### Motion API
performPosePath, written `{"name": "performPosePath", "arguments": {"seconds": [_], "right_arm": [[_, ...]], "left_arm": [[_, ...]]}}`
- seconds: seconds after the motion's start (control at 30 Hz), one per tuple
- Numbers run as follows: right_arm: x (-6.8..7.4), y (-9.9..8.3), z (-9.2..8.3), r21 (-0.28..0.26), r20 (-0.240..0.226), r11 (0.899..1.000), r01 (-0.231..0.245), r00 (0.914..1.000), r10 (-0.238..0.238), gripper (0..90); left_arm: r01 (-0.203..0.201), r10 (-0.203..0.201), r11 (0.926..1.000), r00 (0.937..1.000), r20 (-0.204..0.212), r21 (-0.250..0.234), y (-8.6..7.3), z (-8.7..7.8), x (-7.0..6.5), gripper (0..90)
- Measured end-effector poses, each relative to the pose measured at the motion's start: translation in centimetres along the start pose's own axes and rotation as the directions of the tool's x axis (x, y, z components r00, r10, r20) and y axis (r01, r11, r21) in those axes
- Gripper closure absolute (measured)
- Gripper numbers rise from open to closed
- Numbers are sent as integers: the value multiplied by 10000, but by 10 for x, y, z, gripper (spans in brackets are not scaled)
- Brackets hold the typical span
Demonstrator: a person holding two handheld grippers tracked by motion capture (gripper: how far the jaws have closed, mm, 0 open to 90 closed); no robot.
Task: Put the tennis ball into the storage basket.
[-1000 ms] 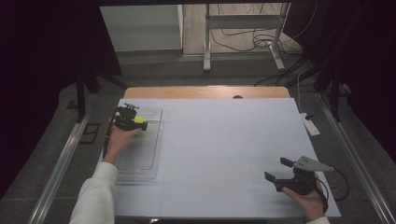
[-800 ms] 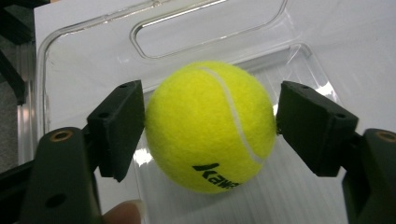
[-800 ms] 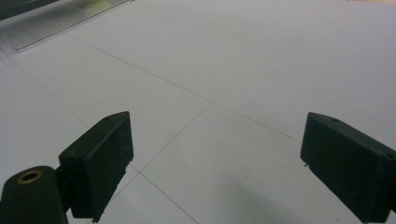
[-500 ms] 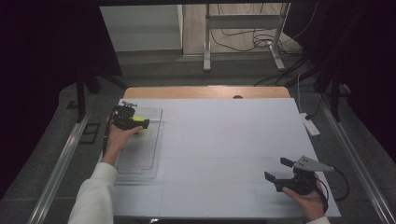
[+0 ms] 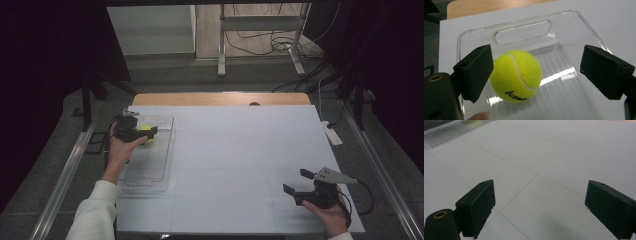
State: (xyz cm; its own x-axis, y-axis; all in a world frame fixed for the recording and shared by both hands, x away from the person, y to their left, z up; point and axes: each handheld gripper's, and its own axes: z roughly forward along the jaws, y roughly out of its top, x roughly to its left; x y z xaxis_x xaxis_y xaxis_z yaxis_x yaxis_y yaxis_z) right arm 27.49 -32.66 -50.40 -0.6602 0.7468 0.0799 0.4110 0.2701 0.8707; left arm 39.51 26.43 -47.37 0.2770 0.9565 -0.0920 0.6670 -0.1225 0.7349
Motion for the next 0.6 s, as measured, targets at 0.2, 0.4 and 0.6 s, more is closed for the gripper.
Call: {"name": "performPosePath", "arguments": {"seconds": [0.2,0.4,0.6], "right_arm": [[0,0,0,5,13,10000,3,10000,-3,95],[1,0,0,-1,39,10000,-2,10000,2,96],[1,0,0,4,50,10000,-3,10000,2,96]], "left_arm": [[-9,29,9988,9991,412,-487,-6,-13,2,128],[-120,170,9973,9974,694,-725,-13,-22,0,128],[-329,425,9952,9937,1040,-927,-18,-30,-6,130]]}}
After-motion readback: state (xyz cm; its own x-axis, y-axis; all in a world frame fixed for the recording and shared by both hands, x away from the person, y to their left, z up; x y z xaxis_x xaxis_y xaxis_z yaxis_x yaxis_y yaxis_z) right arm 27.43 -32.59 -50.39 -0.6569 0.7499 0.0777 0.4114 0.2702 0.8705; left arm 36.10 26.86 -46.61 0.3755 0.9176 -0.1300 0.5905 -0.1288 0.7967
